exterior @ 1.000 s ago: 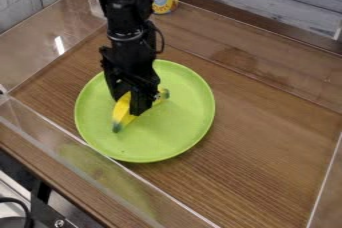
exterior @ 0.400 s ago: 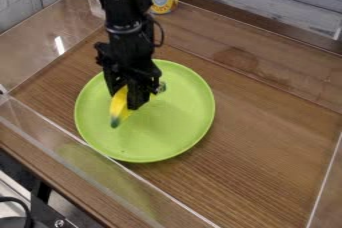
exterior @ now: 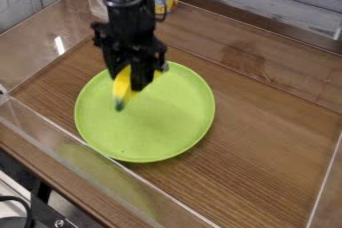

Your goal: Remove the banana from inside the green plate and put it on the table

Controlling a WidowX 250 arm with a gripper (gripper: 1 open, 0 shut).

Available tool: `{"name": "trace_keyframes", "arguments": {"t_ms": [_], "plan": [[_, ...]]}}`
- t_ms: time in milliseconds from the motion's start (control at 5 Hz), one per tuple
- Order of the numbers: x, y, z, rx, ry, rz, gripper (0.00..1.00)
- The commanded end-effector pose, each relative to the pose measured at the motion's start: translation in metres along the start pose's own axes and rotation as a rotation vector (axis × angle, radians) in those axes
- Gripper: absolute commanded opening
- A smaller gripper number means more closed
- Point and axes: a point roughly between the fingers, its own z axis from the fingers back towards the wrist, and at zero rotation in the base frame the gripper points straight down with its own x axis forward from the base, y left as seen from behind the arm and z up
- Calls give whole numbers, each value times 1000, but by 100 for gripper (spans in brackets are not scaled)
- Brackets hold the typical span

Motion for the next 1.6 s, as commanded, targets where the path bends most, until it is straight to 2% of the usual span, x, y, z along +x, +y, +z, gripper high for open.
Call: {"name": "trace_keyframes", "arguments": {"t_ms": [0, 400, 1400], "plan": [[11, -22, 28, 2, -72, -7, 0], [20, -78, 29, -17, -69, -52, 0], [17, -122, 38, -60, -59, -130, 0]]}}
